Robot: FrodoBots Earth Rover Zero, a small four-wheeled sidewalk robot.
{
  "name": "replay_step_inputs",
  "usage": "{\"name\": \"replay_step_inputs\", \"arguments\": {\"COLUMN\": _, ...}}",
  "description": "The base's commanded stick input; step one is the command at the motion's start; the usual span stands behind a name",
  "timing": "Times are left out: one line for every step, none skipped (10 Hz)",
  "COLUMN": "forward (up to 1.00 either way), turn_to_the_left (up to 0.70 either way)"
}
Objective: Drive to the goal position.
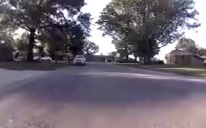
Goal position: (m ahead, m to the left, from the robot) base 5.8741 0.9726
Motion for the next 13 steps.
{"name": "replay_step_inputs", "arguments": {"forward": 1.00, "turn_to_the_left": 0.29}}
{"name": "replay_step_inputs", "arguments": {"forward": 1.00, "turn_to_the_left": 0.26}}
{"name": "replay_step_inputs", "arguments": {"forward": 1.00, "turn_to_the_left": 0.24}}
{"name": "replay_step_inputs", "arguments": {"forward": 1.00, "turn_to_the_left": 0.21}}
{"name": "replay_step_inputs", "arguments": {"forward": 1.00, "turn_to_the_left": 0.18}}
{"name": "replay_step_inputs", "arguments": {"forward": 1.00, "turn_to_the_left": 0.15}}
{"name": "replay_step_inputs", "arguments": {"forward": 1.00, "turn_to_the_left": 0.13}}
{"name": "replay_step_inputs", "arguments": {"forward": 1.00, "turn_to_the_left": 0.10}}
{"name": "replay_step_inputs", "arguments": {"forward": 1.00, "turn_to_the_left": 0.07}}
{"name": "replay_step_inputs", "arguments": {"forward": 1.00, "turn_to_the_left": 0.05}}
{"name": "replay_step_inputs", "arguments": {"forward": 1.00, "turn_to_the_left": 0.02}}
{"name": "replay_step_inputs", "arguments": {"forward": 1.00, "turn_to_the_left": 0.00}}
{"name": "replay_step_inputs", "arguments": {"forward": 1.00, "turn_to_the_left": 0.00}}
